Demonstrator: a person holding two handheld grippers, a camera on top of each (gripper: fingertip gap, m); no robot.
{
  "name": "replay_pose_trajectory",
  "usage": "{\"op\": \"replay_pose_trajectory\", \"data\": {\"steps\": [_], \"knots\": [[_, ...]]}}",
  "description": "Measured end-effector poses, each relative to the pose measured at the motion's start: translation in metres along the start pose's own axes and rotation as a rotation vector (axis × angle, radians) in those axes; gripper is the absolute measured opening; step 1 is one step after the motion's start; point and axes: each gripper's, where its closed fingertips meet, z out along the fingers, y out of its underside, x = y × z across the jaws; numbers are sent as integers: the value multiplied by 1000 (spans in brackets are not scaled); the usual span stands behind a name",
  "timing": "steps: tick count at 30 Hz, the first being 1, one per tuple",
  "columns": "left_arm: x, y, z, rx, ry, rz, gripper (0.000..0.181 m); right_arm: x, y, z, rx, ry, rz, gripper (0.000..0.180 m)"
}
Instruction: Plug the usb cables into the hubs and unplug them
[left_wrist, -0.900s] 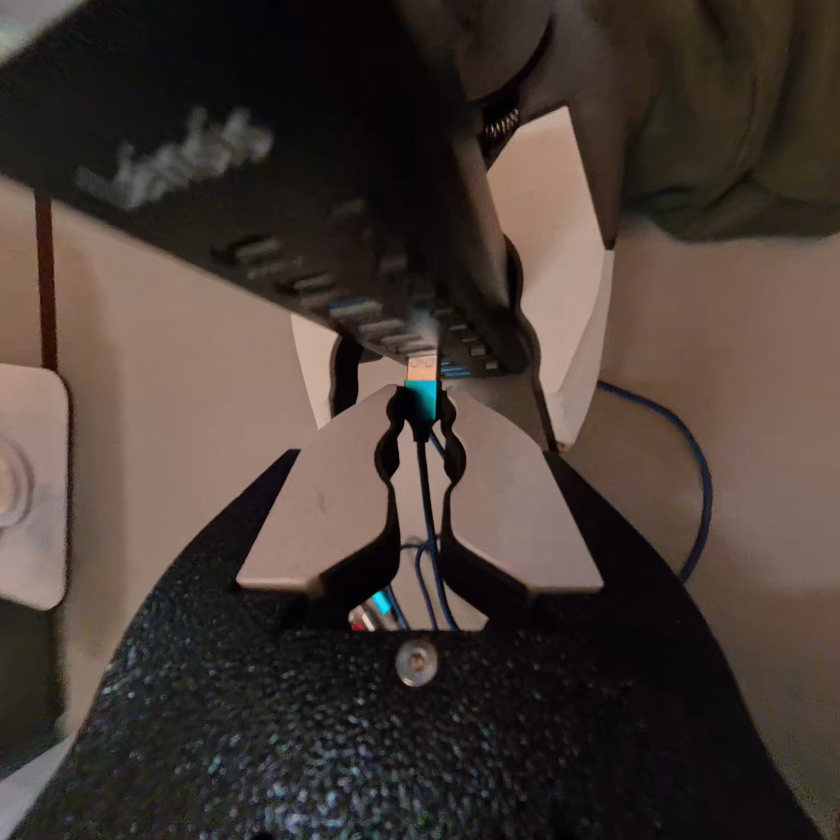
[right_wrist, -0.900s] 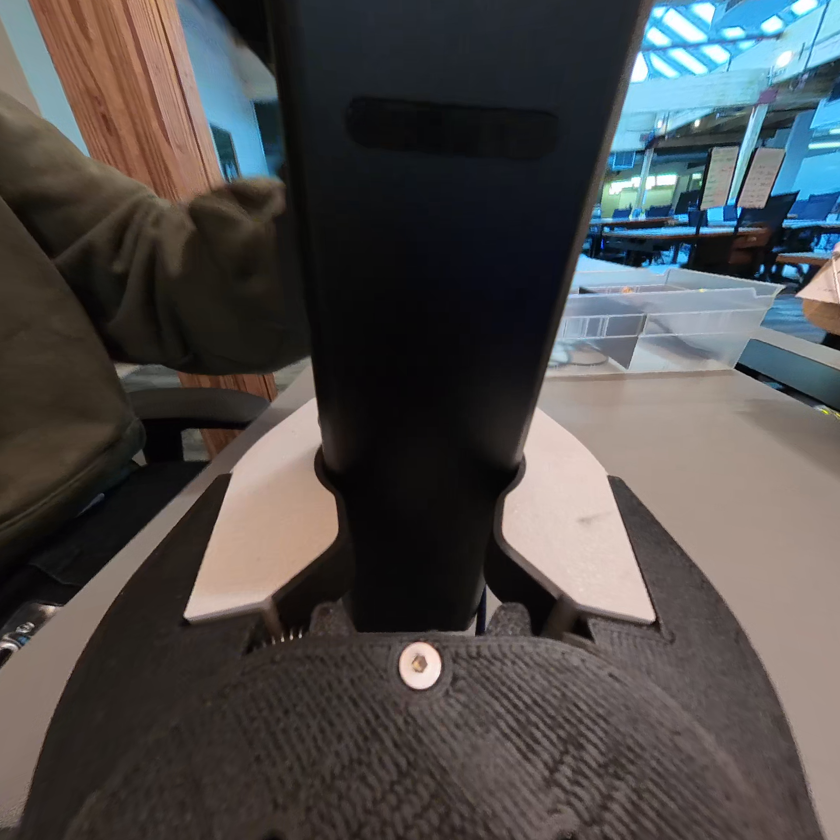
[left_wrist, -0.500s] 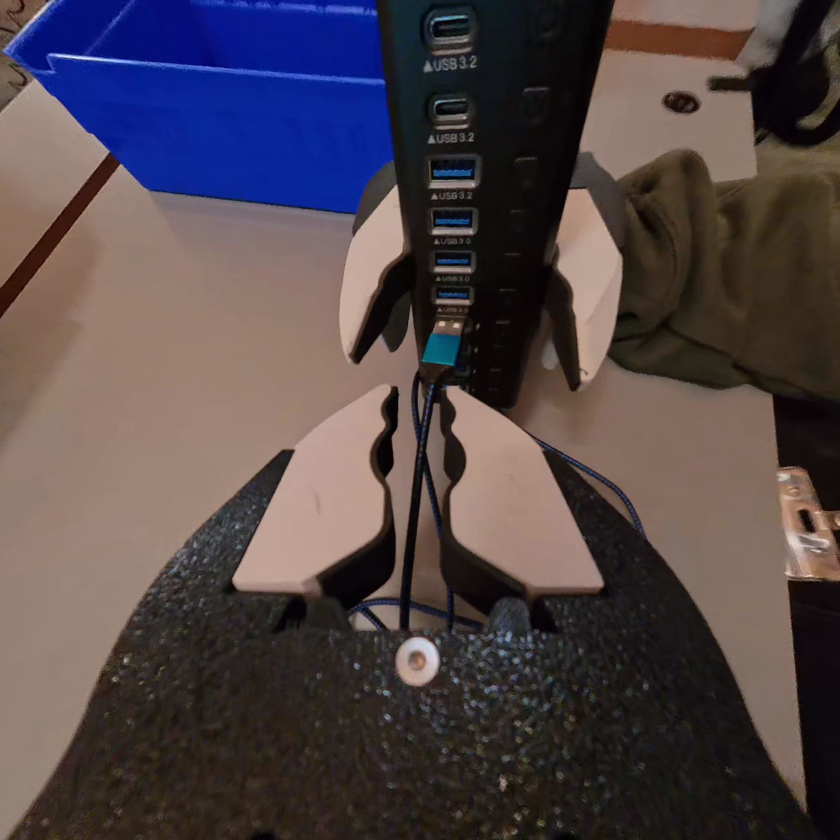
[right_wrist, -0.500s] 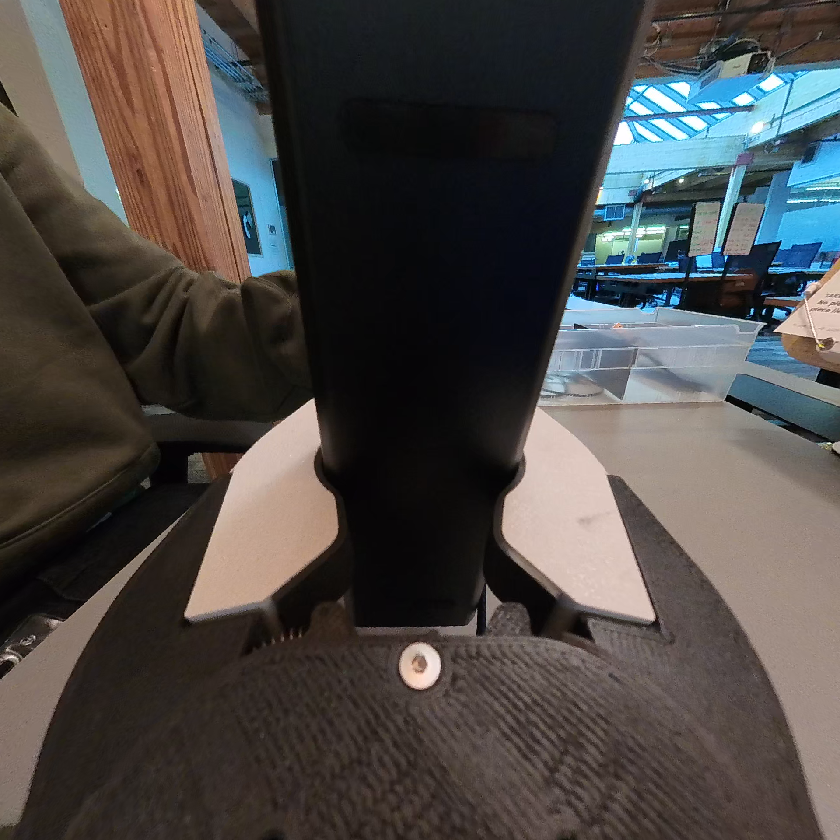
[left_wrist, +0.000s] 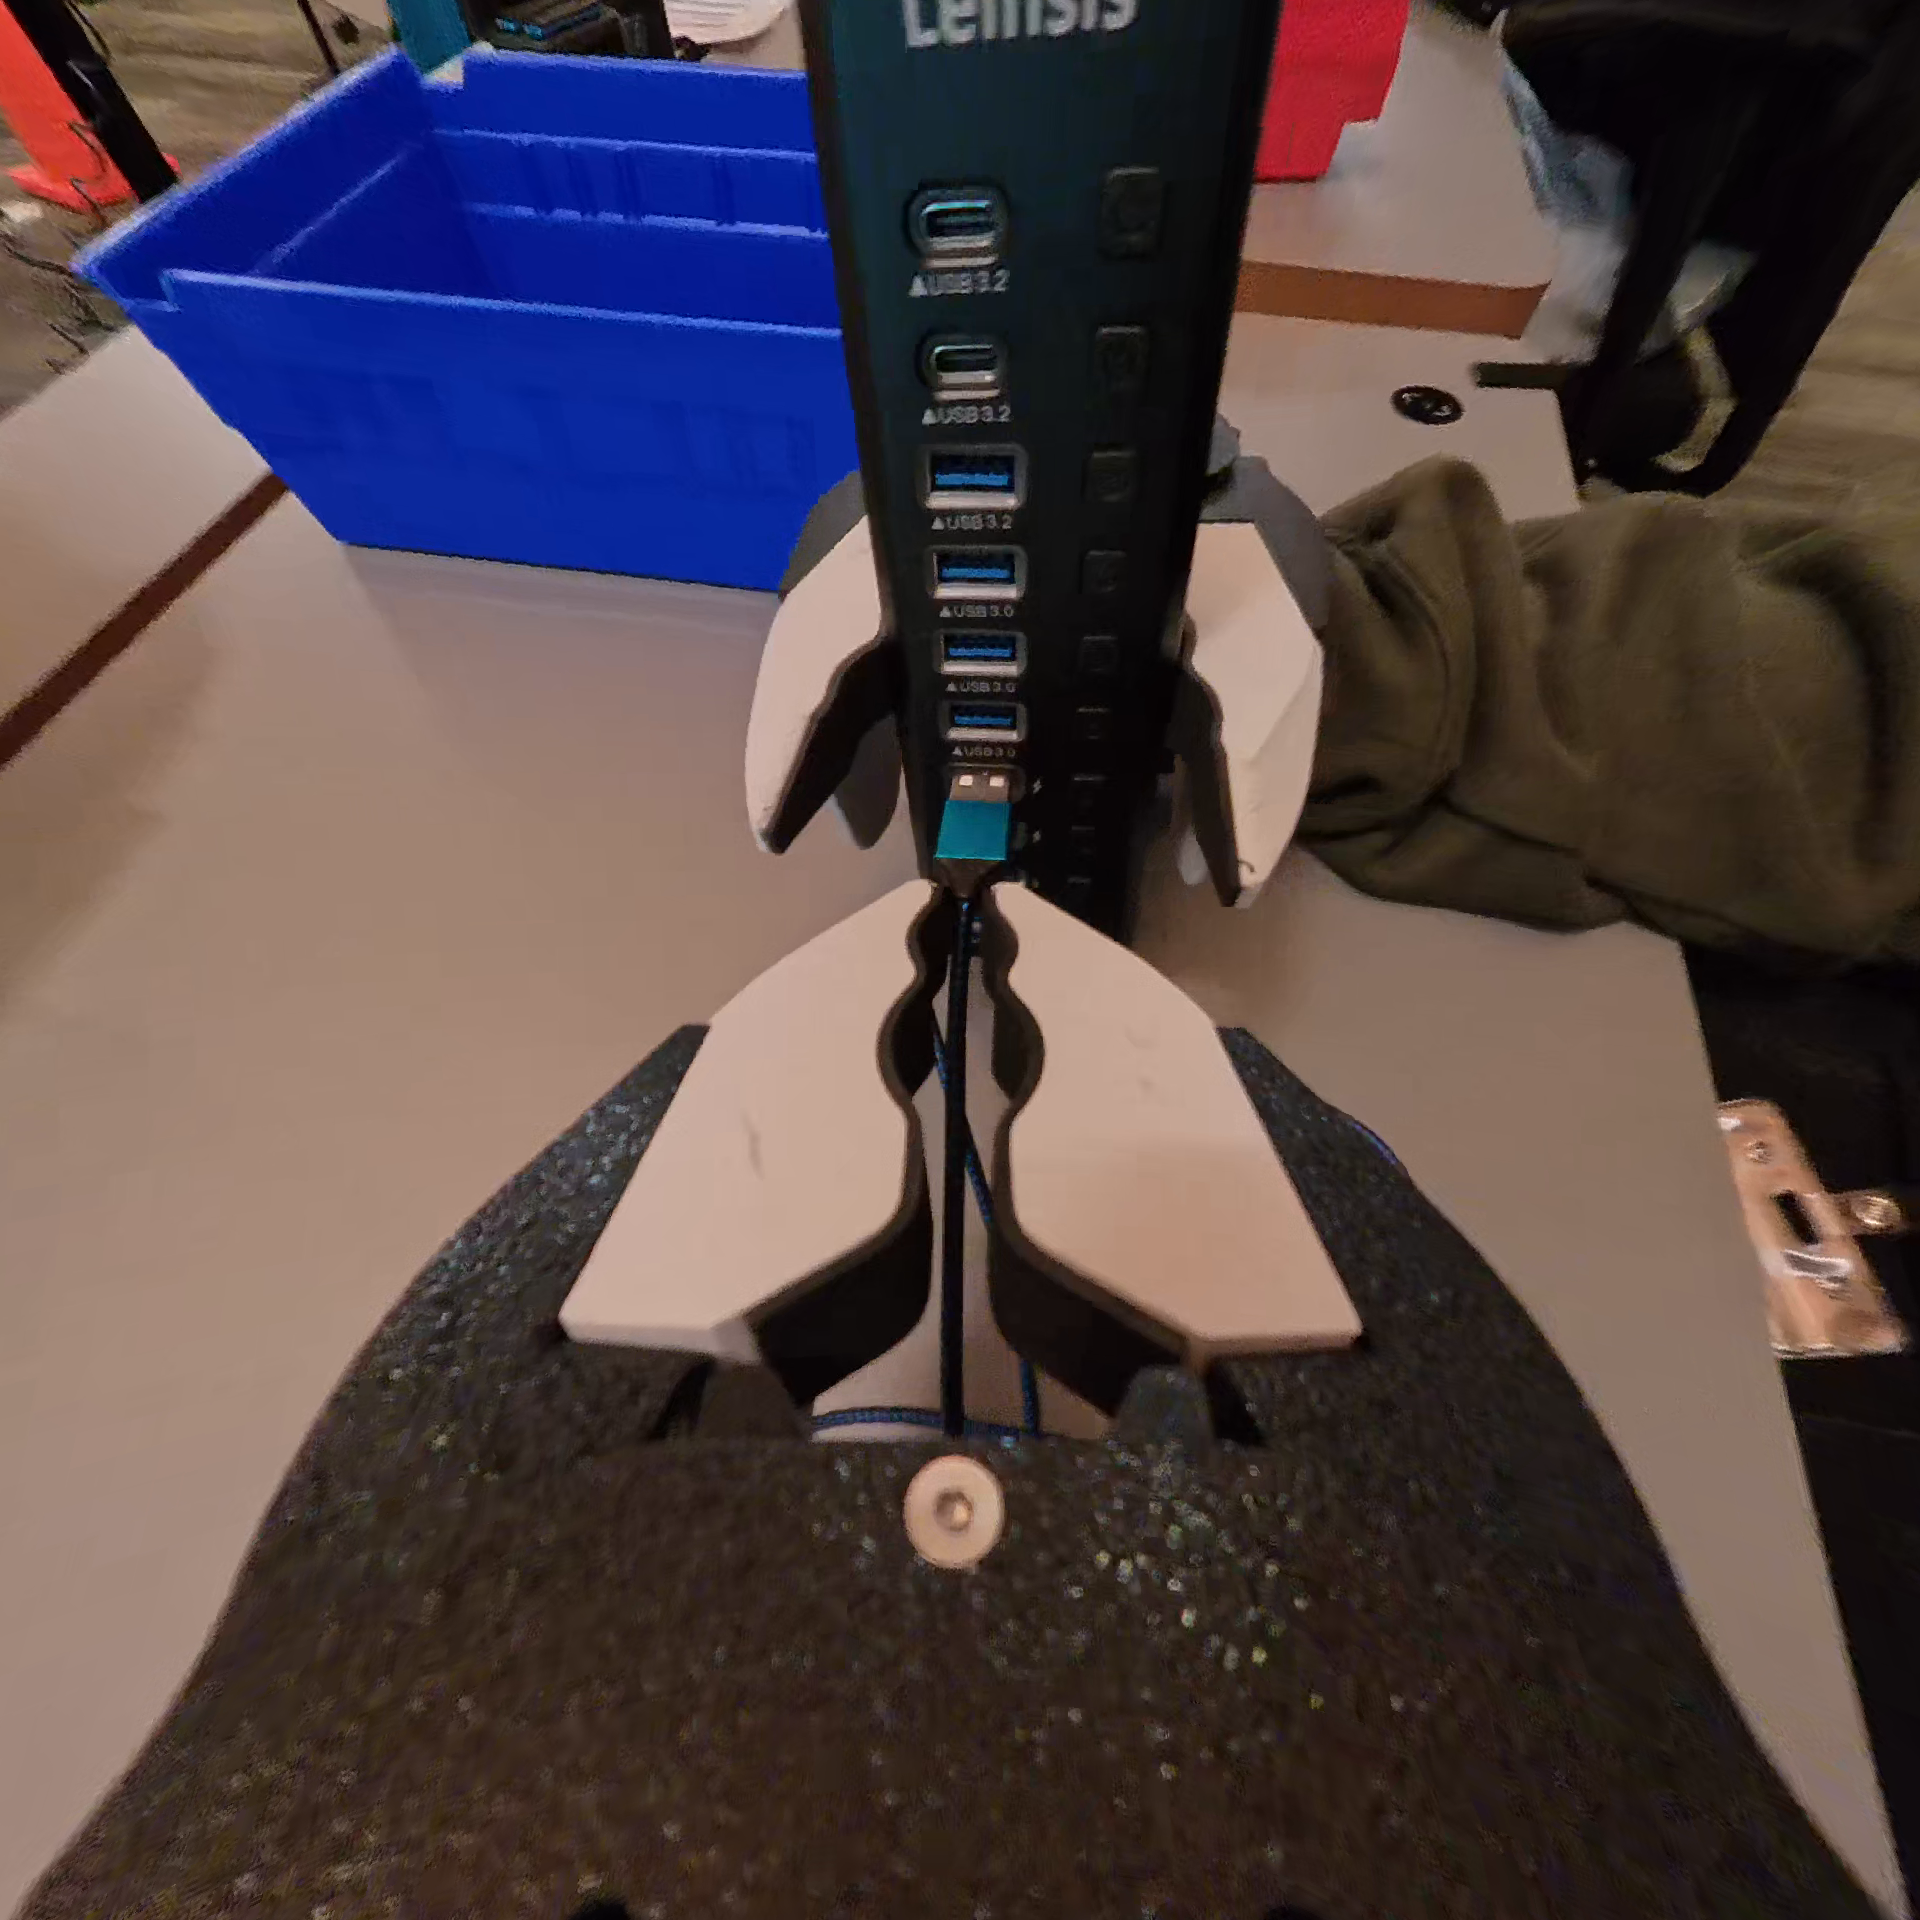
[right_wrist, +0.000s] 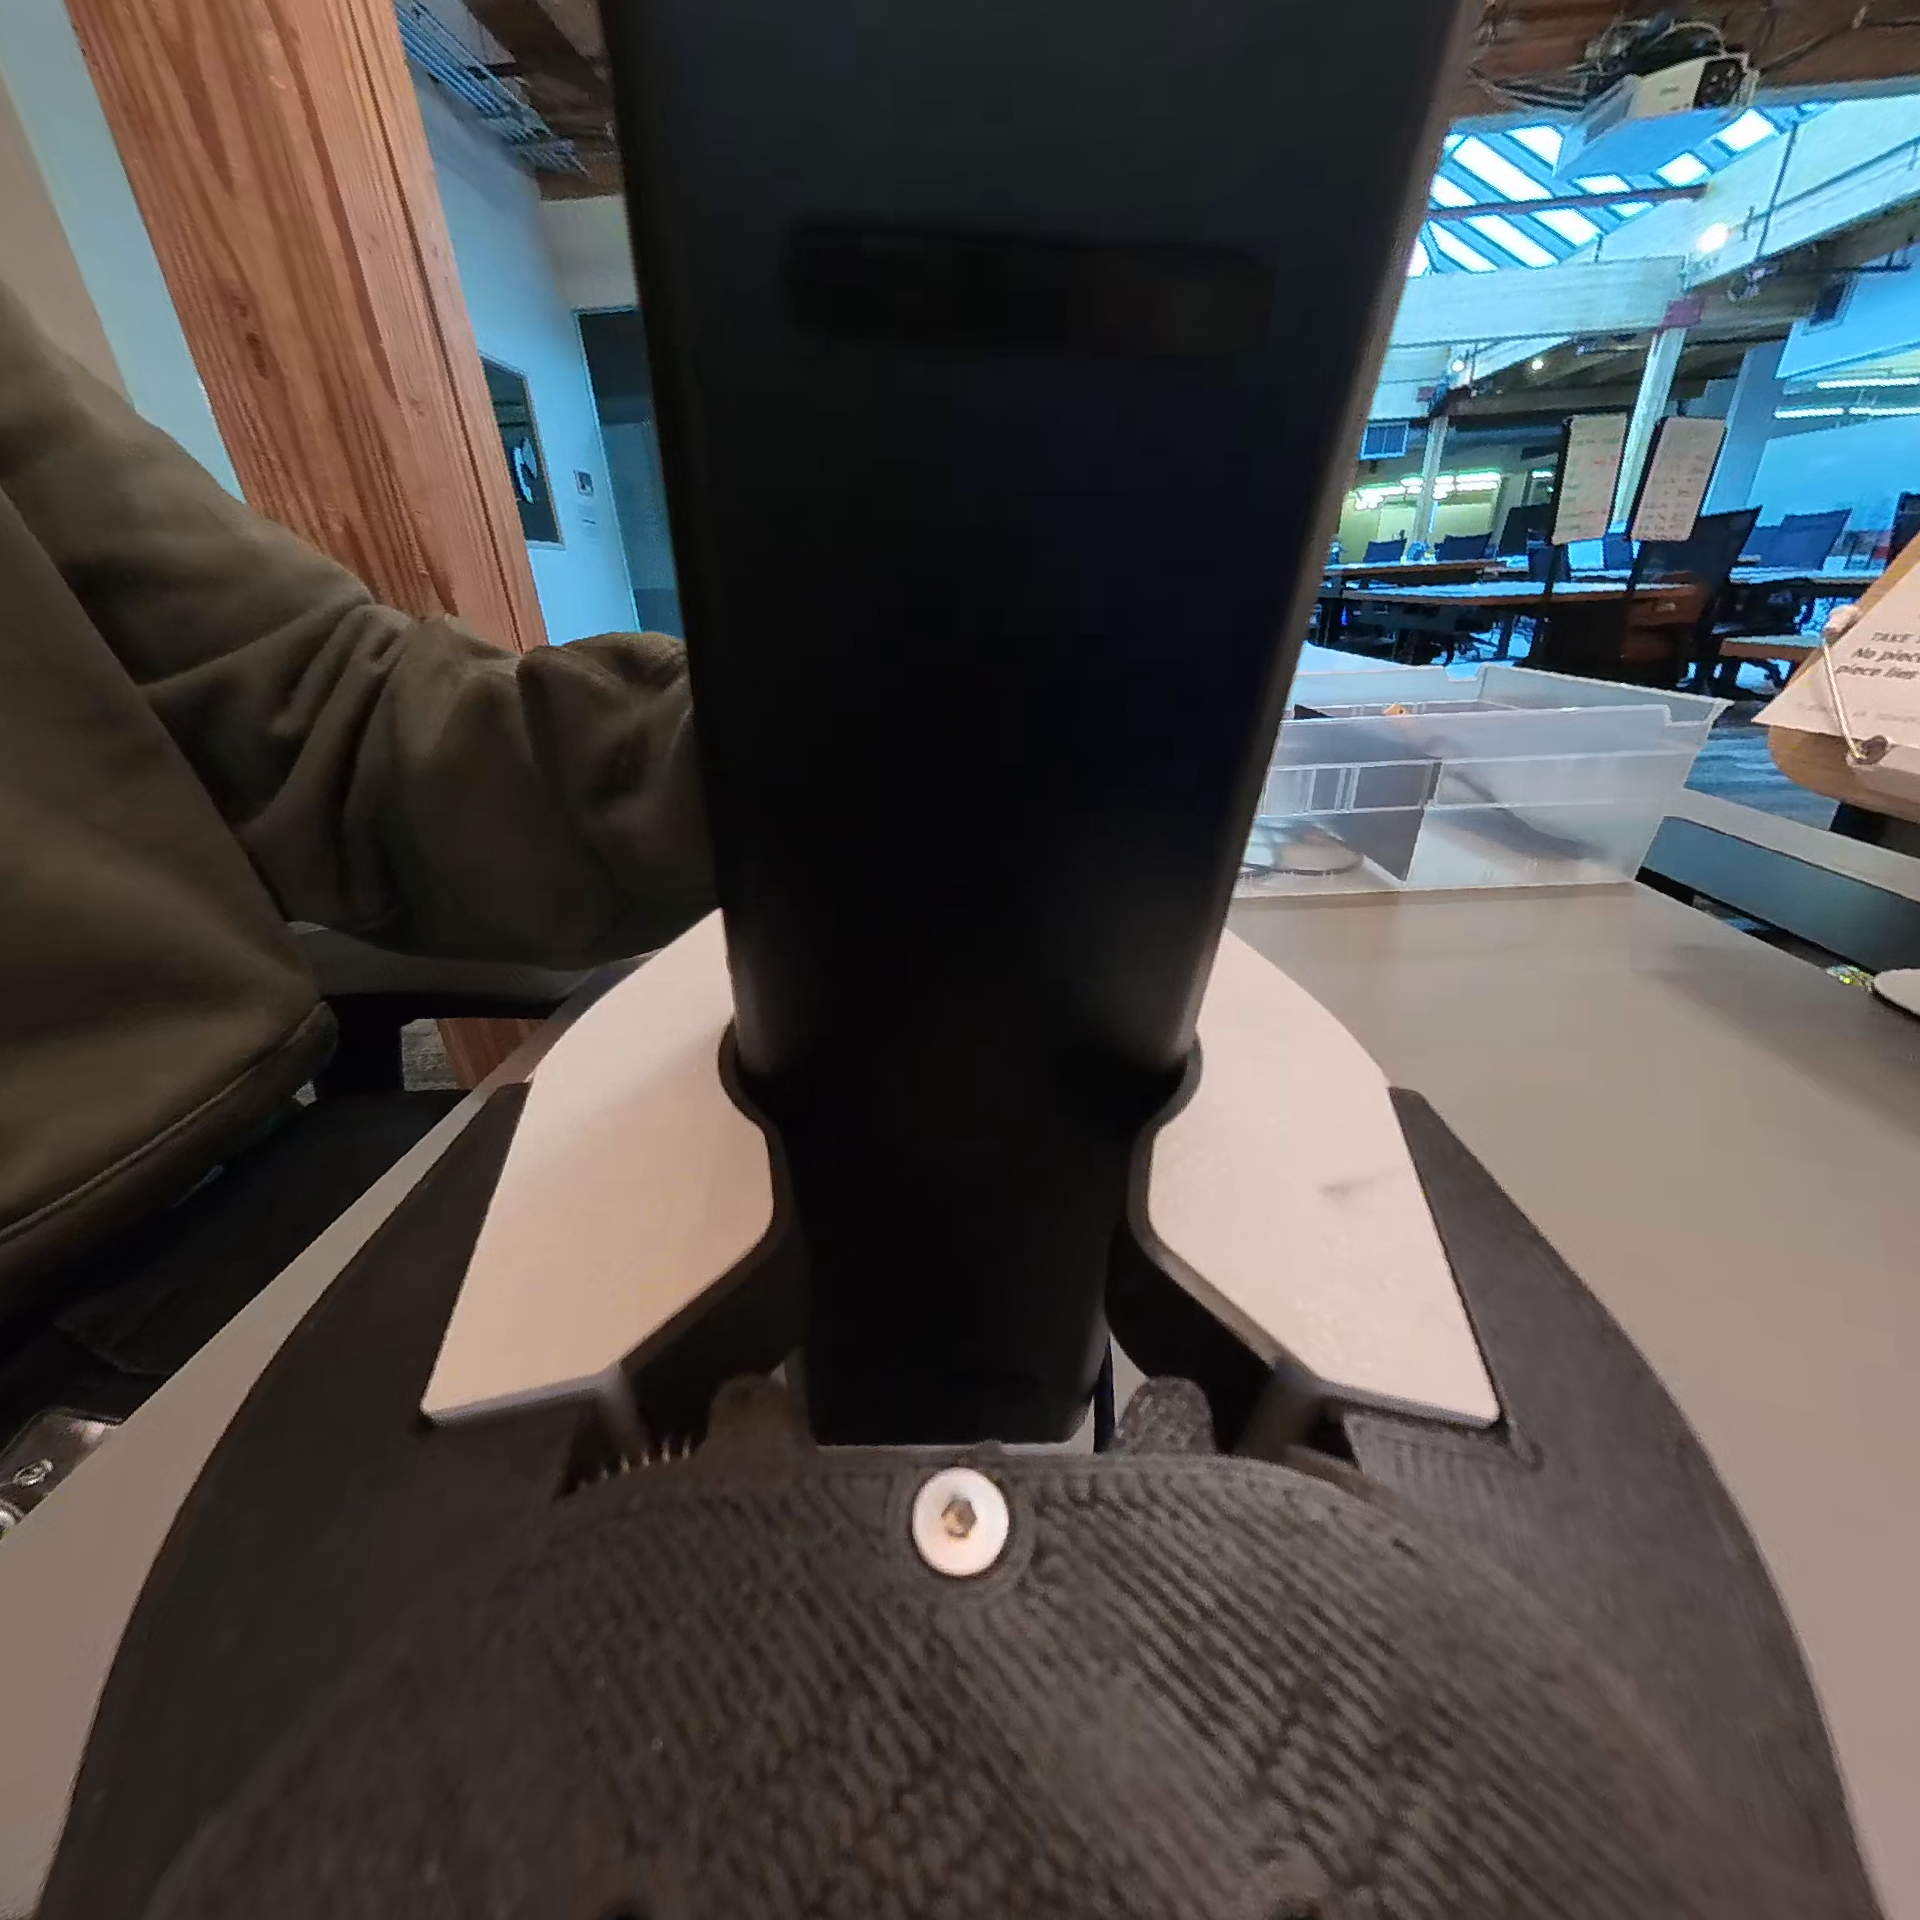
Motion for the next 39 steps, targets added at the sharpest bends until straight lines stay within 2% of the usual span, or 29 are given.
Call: {"op": "replay_pose_trajectory", "data": {"steps": [2,6,15,19,22,26,30,39], "knots": [[0,-8,-3,56,-16,3,4,0,1,2,-8,-6,15,75],[1,-1,-4,12,-22,56,5,-3,6,5,-45,-15,15,75],[4,-6,0,157,19,-63,4,-4,-3,0,29,-30,39,72],[5,-5,4,148,-4,-56,5,-2,-8,-5,70,-26,45,72],[4,-5,3,138,-1,-49,5,-3,-4,-1,37,-33,47,72],[7,9,14,28,-38,33,5,-6,-2,2,28,-54,53,72],[7,1,10,136,-4,-29,4,-5,-9,0,94,-52,76,72],[4,-7,12,197,32,-83,5,0,-15,-6,148,-41,80,72]]}}
